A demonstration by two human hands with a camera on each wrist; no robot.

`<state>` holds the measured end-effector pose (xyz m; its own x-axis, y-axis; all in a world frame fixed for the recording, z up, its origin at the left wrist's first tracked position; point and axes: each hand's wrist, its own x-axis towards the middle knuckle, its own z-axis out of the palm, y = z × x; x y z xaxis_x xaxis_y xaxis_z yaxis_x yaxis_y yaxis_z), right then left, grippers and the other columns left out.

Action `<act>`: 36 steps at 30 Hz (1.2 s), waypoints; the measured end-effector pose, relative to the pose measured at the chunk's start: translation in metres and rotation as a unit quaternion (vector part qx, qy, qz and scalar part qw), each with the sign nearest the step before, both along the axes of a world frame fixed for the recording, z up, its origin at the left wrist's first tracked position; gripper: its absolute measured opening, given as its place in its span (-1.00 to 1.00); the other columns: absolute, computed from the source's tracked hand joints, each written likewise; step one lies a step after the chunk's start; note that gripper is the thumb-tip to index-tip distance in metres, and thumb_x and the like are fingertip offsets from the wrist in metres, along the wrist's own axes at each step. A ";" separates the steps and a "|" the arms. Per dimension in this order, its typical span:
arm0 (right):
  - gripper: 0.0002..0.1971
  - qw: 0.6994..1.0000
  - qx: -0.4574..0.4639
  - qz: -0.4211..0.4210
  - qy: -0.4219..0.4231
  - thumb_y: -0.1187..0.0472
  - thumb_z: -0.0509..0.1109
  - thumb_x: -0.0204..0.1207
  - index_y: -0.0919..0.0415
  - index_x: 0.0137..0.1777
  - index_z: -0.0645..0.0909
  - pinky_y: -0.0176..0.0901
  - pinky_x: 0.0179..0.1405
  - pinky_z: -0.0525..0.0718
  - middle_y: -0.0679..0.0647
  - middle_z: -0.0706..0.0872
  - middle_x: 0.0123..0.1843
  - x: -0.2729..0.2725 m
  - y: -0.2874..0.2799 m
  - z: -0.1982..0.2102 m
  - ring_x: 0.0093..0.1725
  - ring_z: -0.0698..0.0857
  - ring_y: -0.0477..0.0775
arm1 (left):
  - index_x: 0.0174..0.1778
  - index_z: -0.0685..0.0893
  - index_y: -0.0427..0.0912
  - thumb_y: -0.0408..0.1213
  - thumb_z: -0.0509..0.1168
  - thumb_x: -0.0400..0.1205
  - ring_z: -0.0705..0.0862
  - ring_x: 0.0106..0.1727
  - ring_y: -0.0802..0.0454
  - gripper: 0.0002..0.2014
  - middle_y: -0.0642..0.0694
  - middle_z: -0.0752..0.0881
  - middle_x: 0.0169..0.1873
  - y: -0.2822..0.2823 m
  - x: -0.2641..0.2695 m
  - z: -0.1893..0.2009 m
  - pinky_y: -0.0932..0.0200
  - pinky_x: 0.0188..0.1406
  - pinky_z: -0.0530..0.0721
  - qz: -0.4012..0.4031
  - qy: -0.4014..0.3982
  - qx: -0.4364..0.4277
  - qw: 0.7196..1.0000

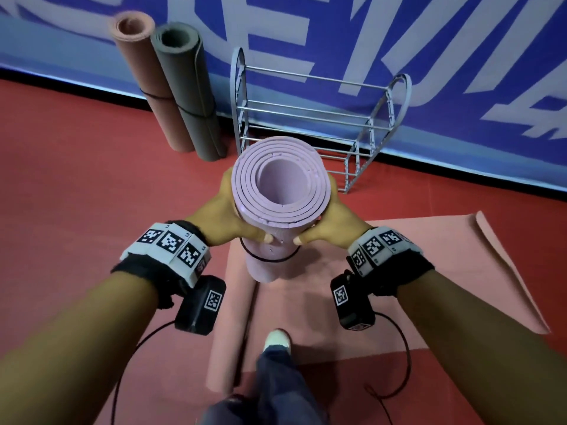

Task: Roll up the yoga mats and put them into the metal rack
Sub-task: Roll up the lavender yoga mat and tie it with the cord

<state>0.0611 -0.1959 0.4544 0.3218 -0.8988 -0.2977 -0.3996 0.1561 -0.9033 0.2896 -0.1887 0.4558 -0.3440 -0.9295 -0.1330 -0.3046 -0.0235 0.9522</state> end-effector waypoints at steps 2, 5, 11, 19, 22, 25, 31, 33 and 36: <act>0.24 1.000 -0.005 0.010 0.003 0.67 0.65 0.06 0.26 0.61 -0.09 -0.71 0.05 0.42 -0.05 0.41 0.32 0.006 -0.016 0.006 0.35 0.43 -0.04 | 0.69 -0.14 -0.15 -0.05 0.71 0.01 0.13 0.65 0.24 0.46 -0.03 0.07 0.66 -0.010 0.006 0.003 0.12 0.64 0.26 0.008 0.002 -0.002 1.000; 0.21 0.999 -0.001 0.030 0.014 0.68 0.63 0.07 0.25 0.60 -0.07 -0.69 -0.01 0.45 0.01 0.41 0.32 0.020 -0.036 0.015 0.32 0.45 -0.01 | 0.67 -0.14 -0.19 -0.04 0.67 -0.02 0.16 0.56 0.48 0.46 0.00 0.08 0.63 -0.018 0.018 0.009 0.52 0.46 0.28 0.035 0.004 -0.001 0.999; 0.24 0.998 0.023 0.046 0.021 0.68 0.61 0.07 0.17 0.64 -0.07 -0.44 0.08 0.60 -0.16 0.48 0.21 0.058 -0.076 0.029 0.31 0.48 0.01 | 0.65 -0.08 -0.15 -0.06 0.66 -0.03 0.22 0.51 0.54 0.41 0.10 0.19 0.58 -0.045 0.056 0.027 0.52 0.42 0.32 0.052 0.018 -0.005 0.998; 0.23 0.999 0.022 0.032 0.015 0.71 0.61 0.04 0.23 0.63 -0.03 -0.70 -0.05 0.46 -0.15 0.40 0.26 0.137 -0.126 0.015 0.34 0.43 -0.05 | 0.63 -0.03 -0.08 -0.15 0.67 -0.05 0.27 0.48 0.54 0.37 0.06 0.23 0.56 -0.103 0.138 0.015 0.60 0.32 0.35 0.033 0.034 0.009 0.999; 0.25 0.999 0.027 0.020 0.012 0.73 0.61 -0.01 0.23 0.61 -0.02 -0.65 -0.05 0.50 -0.18 0.42 0.23 0.186 -0.148 0.004 0.33 0.44 -0.03 | 0.60 -0.04 -0.01 -0.31 0.69 -0.02 0.25 0.43 0.65 0.35 0.19 0.23 0.51 -0.132 0.189 0.002 0.65 0.27 0.34 0.014 0.045 0.036 0.998; 0.33 0.999 0.027 0.010 0.025 0.56 0.66 -0.16 0.22 0.62 -0.04 -0.57 0.05 0.52 -0.20 0.43 0.27 0.230 -0.166 -0.004 0.33 0.46 -0.02 | 0.61 -0.05 -0.02 -0.20 0.71 -0.05 0.21 0.42 0.69 0.39 0.20 0.23 0.52 -0.156 0.232 -0.008 0.67 0.29 0.31 0.003 0.045 0.041 0.998; 0.35 0.997 0.038 -0.031 0.052 0.57 0.69 -0.16 0.21 0.62 -0.02 -0.19 0.29 0.54 0.03 0.50 0.33 0.319 -0.208 -0.008 0.35 0.50 0.05 | 0.58 -0.04 0.06 -0.09 0.63 -0.10 0.29 0.46 0.39 0.35 0.11 0.28 0.50 -0.207 0.316 -0.009 0.54 0.35 0.37 0.003 0.022 0.052 0.998; 0.35 0.997 0.042 -0.036 0.054 0.57 0.69 -0.14 0.21 0.63 -0.04 -0.15 0.31 0.56 0.04 0.46 0.36 0.343 -0.223 -0.008 0.35 0.50 0.05 | 0.63 -0.07 0.01 -0.07 0.63 -0.10 0.29 0.50 0.26 0.40 0.11 0.30 0.50 -0.226 0.341 -0.010 0.31 0.45 0.38 -0.003 0.003 0.049 0.999; 0.30 0.996 0.037 -0.031 0.070 0.63 0.68 -0.05 0.25 0.62 -0.05 -0.23 0.28 0.54 0.03 0.39 0.37 0.368 -0.247 -0.012 0.34 0.46 0.03 | 0.63 -0.08 0.04 -0.04 0.62 -0.12 0.31 0.49 0.19 0.42 0.33 0.31 0.38 -0.250 0.367 -0.010 0.22 0.44 0.40 -0.009 -0.014 0.058 0.998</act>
<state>0.4288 -0.4432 0.4423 0.2182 -0.8897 -0.4011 -0.5079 0.2474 -0.8251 0.6564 -0.4388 0.4460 -0.3549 -0.9009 -0.2499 -0.3331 -0.1279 0.9342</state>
